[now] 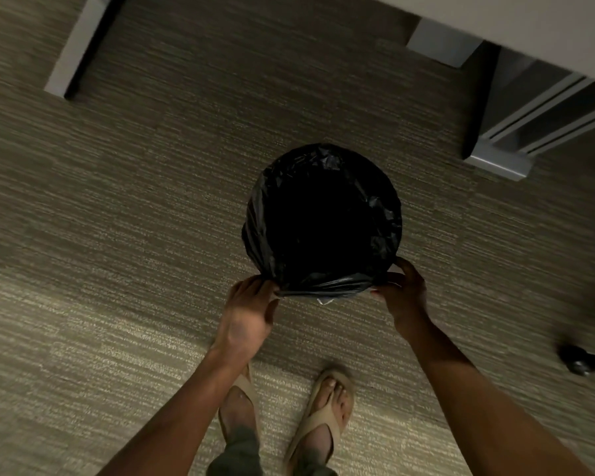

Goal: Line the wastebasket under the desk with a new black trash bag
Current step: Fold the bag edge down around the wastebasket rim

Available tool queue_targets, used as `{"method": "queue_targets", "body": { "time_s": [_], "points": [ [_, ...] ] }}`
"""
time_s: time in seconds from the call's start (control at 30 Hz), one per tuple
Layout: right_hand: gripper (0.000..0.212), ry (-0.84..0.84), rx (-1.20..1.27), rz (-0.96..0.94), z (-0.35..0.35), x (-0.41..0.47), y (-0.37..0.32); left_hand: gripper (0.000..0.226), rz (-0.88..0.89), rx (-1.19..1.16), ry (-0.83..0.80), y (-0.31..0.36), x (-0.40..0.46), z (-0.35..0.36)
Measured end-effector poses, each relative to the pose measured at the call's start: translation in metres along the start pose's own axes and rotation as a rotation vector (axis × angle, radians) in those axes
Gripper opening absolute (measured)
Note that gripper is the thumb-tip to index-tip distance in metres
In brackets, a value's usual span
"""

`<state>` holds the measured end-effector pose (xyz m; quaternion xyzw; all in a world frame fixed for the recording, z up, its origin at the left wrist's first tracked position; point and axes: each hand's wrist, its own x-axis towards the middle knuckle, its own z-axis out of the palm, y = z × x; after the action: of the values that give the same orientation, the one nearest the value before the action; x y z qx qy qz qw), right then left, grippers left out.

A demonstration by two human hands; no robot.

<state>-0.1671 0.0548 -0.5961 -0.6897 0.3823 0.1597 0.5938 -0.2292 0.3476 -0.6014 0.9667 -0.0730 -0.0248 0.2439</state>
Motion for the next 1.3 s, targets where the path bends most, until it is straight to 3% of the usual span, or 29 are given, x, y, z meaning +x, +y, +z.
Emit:
{"method": "queue_targets", "body": {
  "time_s": [0.13, 0.2, 0.33, 0.43, 0.5, 0.57, 0.7, 0.8, 0.9, 1.0, 1.07, 1.13, 1.2, 1.3],
  "points": [
    [0.059, 0.066, -0.108, -0.061, 0.010, 0.002, 0.002, 0.039, -0.157, -0.194, -0.056, 0.004, -0.006, 0.006],
    [0.051, 0.182, -0.083, -0.038, 0.014, -0.001, 0.000, 0.039, -0.280, -0.267, -0.112, 0.009, -0.005, 0.007],
    [0.027, 0.476, -0.063, 0.069, 0.012, -0.010, -0.012, 0.038, -0.733, -0.571, -0.274, 0.009, 0.006, 0.010],
    [0.014, 0.298, 0.045, 0.026, 0.017, -0.032, -0.016, 0.032, -0.975, -0.868, -0.357, 0.008, 0.014, 0.017],
    [0.022, 0.113, 0.195, 0.041, 0.023, -0.044, -0.014, 0.027, -1.131, -1.027, -0.313, 0.006, 0.020, 0.023],
    [0.036, 0.043, 0.241, 0.067, 0.025, -0.042, -0.010, 0.028, -1.227, -1.202, -0.308, 0.002, 0.027, 0.026],
    [0.056, -0.006, 0.269, 0.203, 0.029, -0.029, -0.013, 0.033, -1.304, -1.463, -0.416, -0.011, 0.036, 0.022],
    [0.059, 0.159, 0.152, 0.165, 0.024, -0.014, -0.019, 0.024, -1.402, -1.392, -0.372, -0.021, 0.040, 0.015],
    [0.062, 0.285, -0.092, -0.116, 0.014, -0.005, -0.034, 0.030, -1.369, -1.311, -0.064, -0.031, 0.052, 0.000],
    [0.072, 0.107, -0.287, -0.331, 0.015, 0.008, -0.054, 0.016, -1.078, -1.154, 0.221, -0.031, 0.067, -0.012],
    [0.067, -0.005, -0.378, -0.355, 0.021, 0.023, -0.066, 0.027, -0.811, -1.195, 0.163, -0.023, 0.083, -0.017],
    [0.065, -0.030, -0.402, -0.328, 0.024, 0.038, -0.074, 0.039, -0.670, -1.234, 0.026, -0.017, 0.099, -0.016],
    [0.065, -0.028, -0.404, -0.282, 0.026, 0.051, -0.080, 0.055, -0.695, -1.199, -0.029, -0.014, 0.116, -0.014],
    [0.075, -0.047, -0.441, -0.125, 0.027, 0.066, -0.088, 0.069, -0.891, -1.182, -0.113, -0.021, 0.134, -0.013]
  ]
}}
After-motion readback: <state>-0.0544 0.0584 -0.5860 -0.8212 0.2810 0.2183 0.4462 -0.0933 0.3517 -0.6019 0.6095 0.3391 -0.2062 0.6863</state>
